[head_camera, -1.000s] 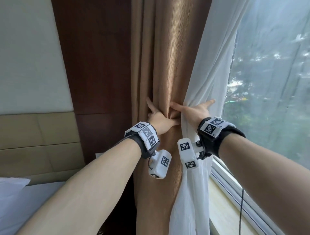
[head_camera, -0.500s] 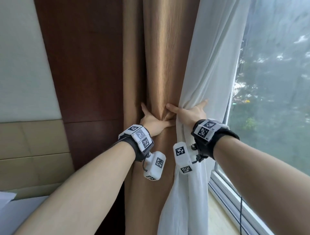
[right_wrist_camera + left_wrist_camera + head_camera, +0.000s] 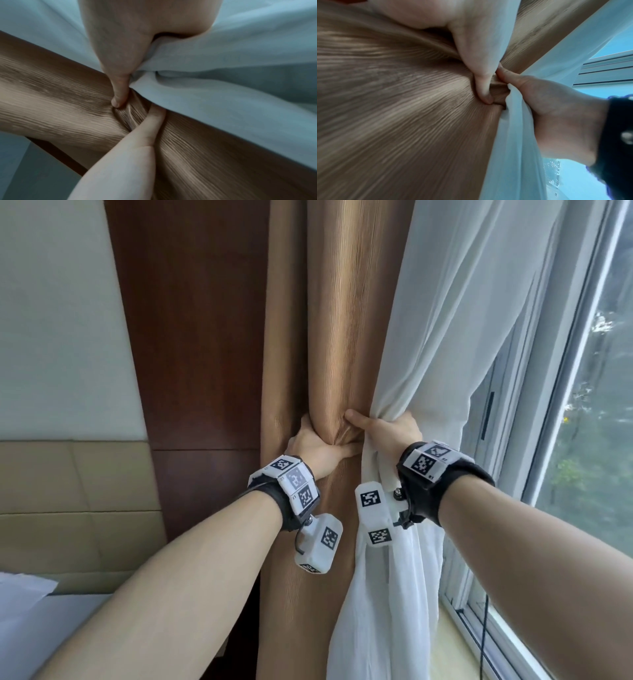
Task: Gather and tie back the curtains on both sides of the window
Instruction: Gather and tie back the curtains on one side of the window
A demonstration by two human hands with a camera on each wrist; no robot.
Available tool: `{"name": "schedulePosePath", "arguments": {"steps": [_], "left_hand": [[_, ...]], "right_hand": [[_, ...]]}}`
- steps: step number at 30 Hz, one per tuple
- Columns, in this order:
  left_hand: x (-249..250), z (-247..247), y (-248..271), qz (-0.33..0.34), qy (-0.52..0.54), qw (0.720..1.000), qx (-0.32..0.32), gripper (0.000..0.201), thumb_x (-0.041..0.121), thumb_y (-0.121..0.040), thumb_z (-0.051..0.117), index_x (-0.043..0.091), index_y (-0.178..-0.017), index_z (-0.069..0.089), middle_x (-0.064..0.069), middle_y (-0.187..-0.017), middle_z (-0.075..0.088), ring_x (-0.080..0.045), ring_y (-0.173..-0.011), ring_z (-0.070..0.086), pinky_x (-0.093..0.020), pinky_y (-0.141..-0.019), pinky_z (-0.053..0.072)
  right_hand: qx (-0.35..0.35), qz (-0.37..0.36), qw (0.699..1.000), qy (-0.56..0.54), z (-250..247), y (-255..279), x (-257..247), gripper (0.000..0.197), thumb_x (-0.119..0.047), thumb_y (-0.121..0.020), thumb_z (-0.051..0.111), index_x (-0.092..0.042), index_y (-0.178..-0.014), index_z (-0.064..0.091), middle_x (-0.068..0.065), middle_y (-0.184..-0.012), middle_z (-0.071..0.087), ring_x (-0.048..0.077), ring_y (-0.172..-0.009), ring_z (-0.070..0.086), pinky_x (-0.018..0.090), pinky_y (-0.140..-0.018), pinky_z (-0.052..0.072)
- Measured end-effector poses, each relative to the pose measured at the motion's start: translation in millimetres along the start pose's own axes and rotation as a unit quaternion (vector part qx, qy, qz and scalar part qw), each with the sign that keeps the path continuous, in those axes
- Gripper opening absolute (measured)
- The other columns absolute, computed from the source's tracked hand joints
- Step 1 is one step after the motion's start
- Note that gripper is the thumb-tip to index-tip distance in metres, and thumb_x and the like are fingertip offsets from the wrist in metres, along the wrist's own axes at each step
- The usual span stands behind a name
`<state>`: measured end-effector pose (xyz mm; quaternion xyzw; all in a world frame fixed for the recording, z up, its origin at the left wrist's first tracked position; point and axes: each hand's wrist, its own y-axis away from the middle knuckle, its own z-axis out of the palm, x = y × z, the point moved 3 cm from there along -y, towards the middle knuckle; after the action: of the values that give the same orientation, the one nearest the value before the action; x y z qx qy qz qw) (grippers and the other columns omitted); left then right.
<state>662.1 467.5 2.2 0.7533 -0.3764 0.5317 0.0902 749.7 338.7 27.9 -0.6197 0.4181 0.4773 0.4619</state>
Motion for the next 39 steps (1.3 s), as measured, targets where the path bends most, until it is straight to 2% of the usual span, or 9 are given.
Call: {"name": "schedulePosePath", "arguments": {"steps": [4,7,10,14,18,23,27,31,39], "left_hand": [[-8,1,-30,0.012,-0.024,0.999,0.026,0.108,0.062,-0.066,0.087,0.030,-0.154,0.034,-0.007,-0.131,0.065,-0.035,-0.118,0.064,-0.038,-0.096,0.050],[-19,0,-61,0.022,-0.040,0.998,0.032,0.113,0.070,-0.060,0.082,0.034,-0.154,0.032,-0.006,-0.129,0.067,-0.036,-0.115,0.065,-0.048,-0.102,0.051],[-31,0,-101,0.030,-0.038,0.999,0.022,0.109,0.065,-0.067,0.084,0.032,-0.156,0.031,-0.006,-0.129,0.067,-0.034,-0.114,0.066,-0.046,-0.100,0.053],[-43,-2,-154,0.050,-0.035,0.998,0.021,0.104,0.061,-0.071,0.084,0.030,-0.156,0.033,-0.006,-0.130,0.067,-0.033,-0.114,0.066,-0.035,-0.089,0.050],[-55,-3,-206,0.061,-0.036,0.997,0.016,0.101,0.062,-0.071,0.084,0.030,-0.154,0.036,-0.007,-0.130,0.067,-0.034,-0.115,0.066,-0.034,-0.088,0.048],[-68,2,-267,0.064,-0.038,0.997,0.004,0.101,0.064,-0.069,0.083,0.033,-0.153,0.037,-0.007,-0.130,0.067,-0.034,-0.114,0.066,-0.033,-0.087,0.048],[-74,10,-304,0.077,-0.039,0.996,-0.007,0.102,0.065,-0.069,0.083,0.032,-0.153,0.036,-0.008,-0.131,0.067,-0.035,-0.117,0.065,-0.037,-0.096,0.052],[-76,22,-333,0.085,-0.033,0.996,-0.013,0.105,0.065,-0.070,0.083,0.031,-0.156,0.033,-0.008,-0.133,0.066,-0.034,-0.117,0.065,-0.034,-0.093,0.050],[-80,45,-378,0.088,-0.035,0.995,-0.004,0.101,0.062,-0.074,0.082,0.028,-0.156,0.033,-0.011,-0.134,0.065,-0.036,-0.122,0.062,-0.038,-0.100,0.051]], "right_hand": [[-0.022,0.000,0.999,-0.034,25,-28,2,0.095,-0.056,-0.044,0.099,-0.021,-0.126,0.067,-0.001,-0.106,0.077,0.024,-0.096,0.075,0.043,-0.092,0.061],[-0.040,-0.025,0.998,-0.028,46,-52,1,0.080,-0.048,-0.063,0.097,-0.018,-0.130,0.066,-0.001,-0.110,0.076,0.022,-0.099,0.074,0.042,-0.096,0.060],[-0.044,-0.042,0.998,-0.029,71,-79,2,0.071,-0.040,-0.075,0.094,-0.013,-0.134,0.065,0.000,-0.116,0.074,0.021,-0.103,0.072,0.038,-0.099,0.058],[-0.022,-0.049,0.998,-0.034,107,-116,3,0.076,-0.042,-0.074,0.094,-0.012,-0.136,0.063,0.001,-0.119,0.073,0.023,-0.108,0.071,0.041,-0.103,0.056],[-0.012,-0.054,0.997,-0.049,141,-152,2,0.076,-0.040,-0.074,0.094,-0.010,-0.137,0.063,0.004,-0.121,0.073,0.024,-0.110,0.071,0.042,-0.104,0.056],[0.012,-0.066,0.997,-0.039,177,-199,5,0.110,-0.065,-0.041,0.090,-0.014,-0.135,0.065,0.000,-0.118,0.075,0.024,-0.108,0.072,0.043,-0.101,0.058],[0.012,-0.074,0.997,-0.032,193,-231,6,0.082,-0.048,-0.070,0.093,-0.011,-0.137,0.064,0.002,-0.125,0.073,0.024,-0.115,0.069,0.043,-0.107,0.054],[0.028,-0.070,0.997,-0.008,201,-260,9,0.091,-0.057,-0.063,0.089,-0.012,-0.139,0.063,0.002,-0.129,0.072,0.025,-0.119,0.067,0.044,-0.109,0.052],[0.017,-0.059,0.998,0.031,212,-310,14,0.071,-0.050,-0.083,0.084,-0.009,-0.137,0.062,0.002,-0.128,0.069,0.025,-0.121,0.064,0.041,-0.111,0.048]]}}
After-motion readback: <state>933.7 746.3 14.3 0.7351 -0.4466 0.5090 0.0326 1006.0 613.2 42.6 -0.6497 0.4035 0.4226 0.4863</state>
